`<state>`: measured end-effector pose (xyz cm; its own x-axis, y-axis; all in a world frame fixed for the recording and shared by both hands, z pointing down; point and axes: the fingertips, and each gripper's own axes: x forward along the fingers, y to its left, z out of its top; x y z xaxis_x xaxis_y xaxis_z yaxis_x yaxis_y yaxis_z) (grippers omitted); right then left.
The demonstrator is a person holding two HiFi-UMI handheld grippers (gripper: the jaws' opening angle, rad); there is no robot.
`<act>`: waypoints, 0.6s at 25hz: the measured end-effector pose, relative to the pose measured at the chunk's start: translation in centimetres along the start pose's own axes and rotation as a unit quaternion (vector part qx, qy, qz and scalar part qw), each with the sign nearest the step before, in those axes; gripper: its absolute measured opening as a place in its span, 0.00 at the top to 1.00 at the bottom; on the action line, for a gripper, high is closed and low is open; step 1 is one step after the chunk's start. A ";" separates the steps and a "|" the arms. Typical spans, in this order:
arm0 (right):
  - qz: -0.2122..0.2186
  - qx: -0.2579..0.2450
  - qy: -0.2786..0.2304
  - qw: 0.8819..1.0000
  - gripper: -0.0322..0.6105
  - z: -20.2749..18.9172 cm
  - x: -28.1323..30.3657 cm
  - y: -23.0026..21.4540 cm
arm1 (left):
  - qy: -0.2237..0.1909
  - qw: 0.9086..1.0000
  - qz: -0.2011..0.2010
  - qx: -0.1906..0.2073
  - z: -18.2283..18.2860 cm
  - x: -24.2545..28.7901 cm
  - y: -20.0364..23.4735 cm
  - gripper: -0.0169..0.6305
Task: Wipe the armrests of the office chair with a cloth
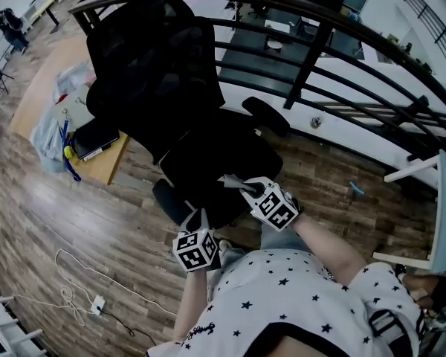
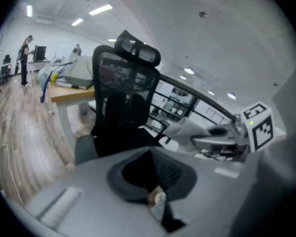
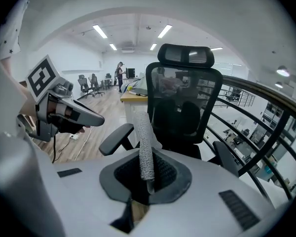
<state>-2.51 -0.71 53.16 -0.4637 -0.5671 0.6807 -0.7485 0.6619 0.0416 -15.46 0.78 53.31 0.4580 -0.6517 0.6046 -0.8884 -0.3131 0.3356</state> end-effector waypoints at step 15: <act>0.036 -0.021 -0.013 0.999 0.91 -2.1 -1.7 -13.2 | -0.016 0.999 0.029 -0.004 4.5 8.4 -9.5 0.96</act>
<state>9.17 -7.46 52.99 -0.5290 -0.5291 0.6635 -0.6924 0.7211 0.0230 -3.33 -4.81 51.94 0.4044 -0.6901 0.6002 -0.9132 -0.2683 0.3068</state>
